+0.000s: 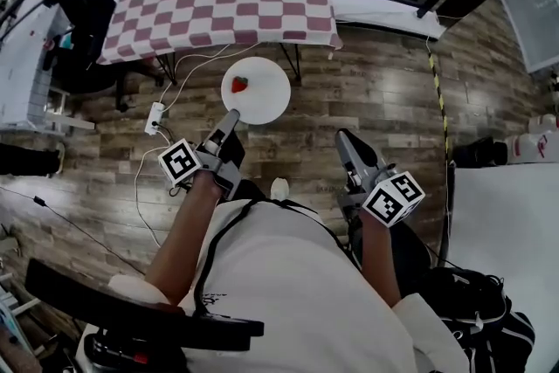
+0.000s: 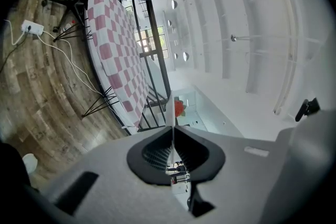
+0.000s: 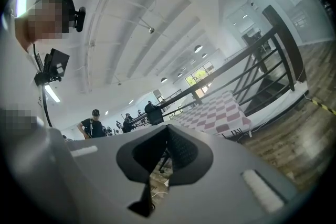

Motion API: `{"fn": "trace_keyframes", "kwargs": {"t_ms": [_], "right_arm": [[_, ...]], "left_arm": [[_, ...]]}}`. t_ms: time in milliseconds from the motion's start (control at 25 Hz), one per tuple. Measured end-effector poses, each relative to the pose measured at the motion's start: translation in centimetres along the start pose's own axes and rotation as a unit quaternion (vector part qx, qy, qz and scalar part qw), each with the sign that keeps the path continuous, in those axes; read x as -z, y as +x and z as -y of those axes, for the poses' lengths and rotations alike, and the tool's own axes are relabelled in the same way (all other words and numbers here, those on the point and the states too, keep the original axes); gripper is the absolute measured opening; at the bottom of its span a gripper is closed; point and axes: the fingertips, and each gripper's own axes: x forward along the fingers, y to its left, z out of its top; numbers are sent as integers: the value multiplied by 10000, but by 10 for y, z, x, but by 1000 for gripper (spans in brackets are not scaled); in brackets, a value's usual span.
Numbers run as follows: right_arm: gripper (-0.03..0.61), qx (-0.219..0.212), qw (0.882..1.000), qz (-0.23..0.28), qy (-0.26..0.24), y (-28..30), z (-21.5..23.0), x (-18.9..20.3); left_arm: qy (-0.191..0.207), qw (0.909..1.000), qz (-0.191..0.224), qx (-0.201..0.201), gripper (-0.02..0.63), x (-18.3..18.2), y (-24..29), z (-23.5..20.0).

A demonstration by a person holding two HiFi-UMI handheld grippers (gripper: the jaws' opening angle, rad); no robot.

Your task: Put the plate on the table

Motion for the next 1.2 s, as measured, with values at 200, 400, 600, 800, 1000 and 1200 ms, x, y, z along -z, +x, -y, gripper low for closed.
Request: {"fn": "trace_keyframes", "kwargs": {"t_ms": [200, 400, 600, 800, 1000, 1200], "right_arm": [[8, 49, 10000, -16, 53, 0, 16, -3], [8, 75, 9999, -4, 77, 6, 22, -10], [8, 194, 9998, 26, 97, 16, 30, -14], [8, 388, 9991, 120, 156, 37, 46, -21], [8, 495, 9984, 193, 195, 78, 67, -40], [8, 620, 9975, 273, 192, 124, 83, -64]], "left_arm": [[-17, 10000, 16, -70, 20, 2, 10, -8], [-47, 9999, 49, -91, 20, -7, 18, -10], [-96, 9999, -25, -80, 20, -19, 33, -18], [-142, 9997, -217, -29, 20, -38, 66, -27], [-107, 9990, -436, 31, 20, -70, 112, -33], [-201, 9973, -699, -6, 20, -103, 158, -45]]}}
